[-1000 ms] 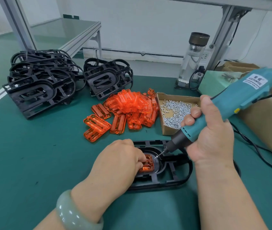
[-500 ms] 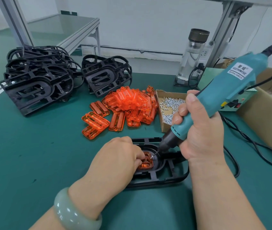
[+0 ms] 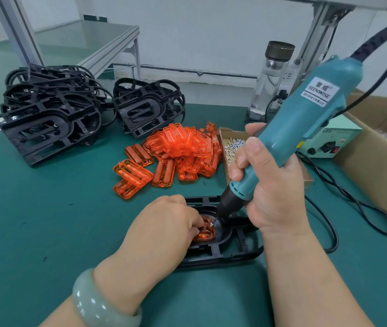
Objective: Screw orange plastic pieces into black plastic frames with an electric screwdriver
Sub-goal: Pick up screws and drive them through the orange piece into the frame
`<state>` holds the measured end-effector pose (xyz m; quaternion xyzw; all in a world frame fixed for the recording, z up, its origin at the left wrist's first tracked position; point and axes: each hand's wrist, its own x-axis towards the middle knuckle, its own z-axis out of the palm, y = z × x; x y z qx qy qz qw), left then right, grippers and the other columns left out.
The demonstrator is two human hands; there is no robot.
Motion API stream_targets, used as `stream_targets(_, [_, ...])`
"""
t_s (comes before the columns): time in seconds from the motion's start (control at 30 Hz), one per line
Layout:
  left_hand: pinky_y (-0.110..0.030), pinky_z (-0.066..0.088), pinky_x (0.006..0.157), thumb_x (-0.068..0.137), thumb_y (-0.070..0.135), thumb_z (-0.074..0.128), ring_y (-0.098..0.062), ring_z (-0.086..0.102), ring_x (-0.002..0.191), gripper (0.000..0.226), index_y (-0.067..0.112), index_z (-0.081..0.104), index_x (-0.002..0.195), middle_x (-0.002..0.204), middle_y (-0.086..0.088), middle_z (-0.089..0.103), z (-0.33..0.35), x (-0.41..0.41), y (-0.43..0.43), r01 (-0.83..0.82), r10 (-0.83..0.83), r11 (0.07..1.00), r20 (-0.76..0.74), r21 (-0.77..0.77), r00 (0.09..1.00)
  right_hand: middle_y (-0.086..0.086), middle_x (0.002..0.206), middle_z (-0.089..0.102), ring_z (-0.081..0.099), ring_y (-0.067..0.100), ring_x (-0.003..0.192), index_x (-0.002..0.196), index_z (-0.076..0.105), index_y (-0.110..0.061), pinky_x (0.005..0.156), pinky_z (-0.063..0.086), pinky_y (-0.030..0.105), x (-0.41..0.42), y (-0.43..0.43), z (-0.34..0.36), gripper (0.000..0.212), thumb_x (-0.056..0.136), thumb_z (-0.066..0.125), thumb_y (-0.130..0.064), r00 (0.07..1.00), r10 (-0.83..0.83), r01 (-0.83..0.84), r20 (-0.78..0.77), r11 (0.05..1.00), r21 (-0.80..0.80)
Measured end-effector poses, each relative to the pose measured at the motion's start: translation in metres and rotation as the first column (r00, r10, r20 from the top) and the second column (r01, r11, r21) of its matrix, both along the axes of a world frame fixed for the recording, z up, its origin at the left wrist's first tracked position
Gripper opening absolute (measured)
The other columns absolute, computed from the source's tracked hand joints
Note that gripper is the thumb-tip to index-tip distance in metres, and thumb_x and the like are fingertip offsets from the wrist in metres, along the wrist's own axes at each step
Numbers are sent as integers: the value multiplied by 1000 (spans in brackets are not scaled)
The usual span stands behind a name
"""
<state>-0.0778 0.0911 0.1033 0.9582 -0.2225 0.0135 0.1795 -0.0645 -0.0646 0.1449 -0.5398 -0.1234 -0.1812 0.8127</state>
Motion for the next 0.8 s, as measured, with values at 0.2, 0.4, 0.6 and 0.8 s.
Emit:
stream_targets(0.2, [-35, 47, 84, 95, 30, 46, -16, 49, 101, 25, 36, 61, 114, 99, 7, 49, 2, -2, -4, 15, -19, 993, 27, 121, 999, -5, 57, 51, 47, 11, 46, 95, 57, -17, 51, 41, 22, 1, 3, 2, 9, 86, 56, -17, 998, 65, -65, 11, 998, -14])
stream_targets(0.4, [-34, 47, 84, 94, 28, 50, -16, 50, 101, 27, 38, 61, 116, 100, 7, 50, 4, -3, -6, -8, 5, 994, 28, 108, 1000, -4, 53, 46, 42, 12, 42, 69, 63, -28, 48, 39, 21, 3, 4, 1, 27, 81, 52, -6, 998, 61, -61, -17, 998, 25])
stream_targets(0.6, [-33, 45, 86, 94, 29, 48, -16, 50, 104, 27, 39, 62, 115, 102, 8, 50, 6, -2, -5, -2, 2, 996, -6, 91, 1000, -4, 57, 48, 45, 12, 45, 103, 60, -19, 51, 41, 22, 2, 4, -1, 22, 84, 56, -9, 998, 66, -66, 10, 998, 0])
stream_targets(0.8, [-35, 46, 85, 94, 30, 47, -18, 50, 102, 26, 36, 62, 114, 101, 6, 50, 6, -3, -5, -13, 13, 996, -6, 89, 1000, -5, 54, 47, 44, 10, 44, 95, 59, -19, 50, 41, 21, 3, 2, -1, 16, 84, 54, -9, 997, 77, -77, -4, 996, 39])
